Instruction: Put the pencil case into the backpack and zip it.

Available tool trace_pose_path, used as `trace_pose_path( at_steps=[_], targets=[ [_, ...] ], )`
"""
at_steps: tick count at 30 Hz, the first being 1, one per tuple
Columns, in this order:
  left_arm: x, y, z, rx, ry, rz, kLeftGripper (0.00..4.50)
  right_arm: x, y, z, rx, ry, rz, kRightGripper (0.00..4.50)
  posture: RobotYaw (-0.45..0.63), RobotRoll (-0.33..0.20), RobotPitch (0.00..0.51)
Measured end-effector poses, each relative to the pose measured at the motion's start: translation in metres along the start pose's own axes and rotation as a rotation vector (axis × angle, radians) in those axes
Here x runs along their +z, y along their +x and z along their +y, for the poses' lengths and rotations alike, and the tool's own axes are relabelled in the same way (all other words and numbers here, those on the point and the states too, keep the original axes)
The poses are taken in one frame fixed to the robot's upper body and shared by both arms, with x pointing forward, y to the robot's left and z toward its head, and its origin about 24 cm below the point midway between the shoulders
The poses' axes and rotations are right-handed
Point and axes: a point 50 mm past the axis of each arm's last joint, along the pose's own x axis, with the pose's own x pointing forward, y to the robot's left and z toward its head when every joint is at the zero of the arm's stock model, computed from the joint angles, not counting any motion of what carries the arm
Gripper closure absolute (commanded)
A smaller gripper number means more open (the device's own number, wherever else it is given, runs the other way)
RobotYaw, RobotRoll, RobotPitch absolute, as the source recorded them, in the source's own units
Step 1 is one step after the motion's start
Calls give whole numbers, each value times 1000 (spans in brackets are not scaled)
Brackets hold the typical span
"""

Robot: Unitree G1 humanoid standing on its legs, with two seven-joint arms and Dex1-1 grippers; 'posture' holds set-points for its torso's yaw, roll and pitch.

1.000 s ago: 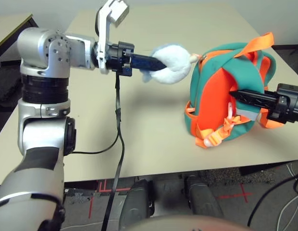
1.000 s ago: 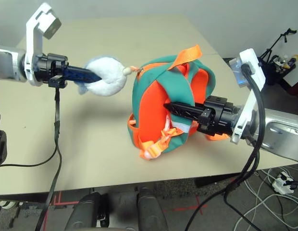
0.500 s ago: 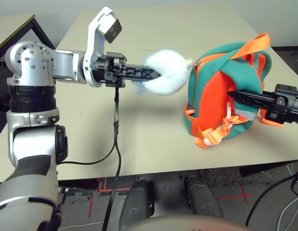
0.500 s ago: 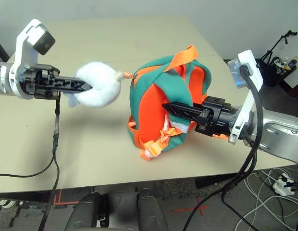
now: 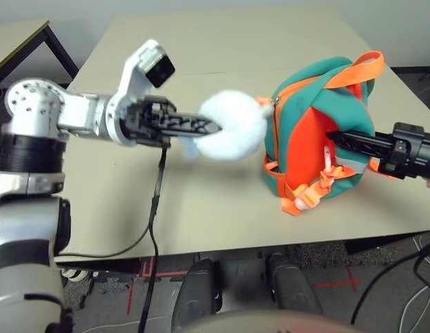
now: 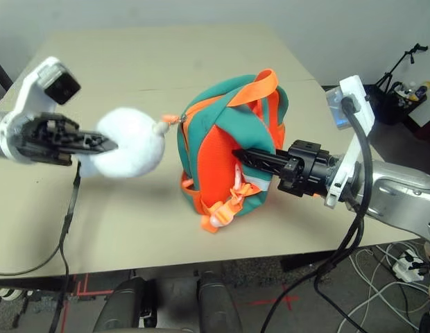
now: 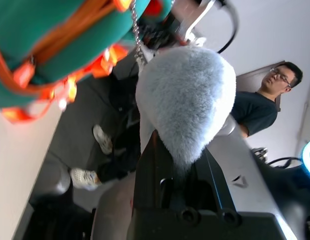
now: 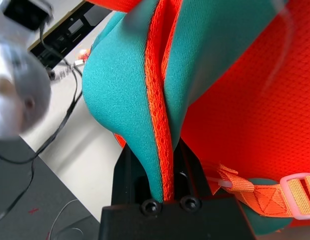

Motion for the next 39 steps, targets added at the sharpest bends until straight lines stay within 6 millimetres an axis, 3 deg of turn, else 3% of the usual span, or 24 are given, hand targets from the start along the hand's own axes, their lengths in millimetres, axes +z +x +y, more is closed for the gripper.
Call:
trace_pose_path(
  at_steps=[16, 29, 34, 39],
  targets=[
    [-35, 25, 60, 140, -146, 60, 4380, -1, 3, -3, -9, -2, -12, 4309, -98, 0, 99],
    [-73, 20, 118, 304, -219, 204, 4380, -3, 10, -2, 17, 0, -8, 4309, -106, 0, 102],
    [-78, 13, 135, 355, -177, 227, 4381, -3, 11, -2, 22, -4, -9, 4309, -106, 0, 99],
    [-69, 23, 152, 378, -72, 161, 4381, -1, 11, -4, 11, -14, -18, 4309, -102, 0, 97]
  ],
)
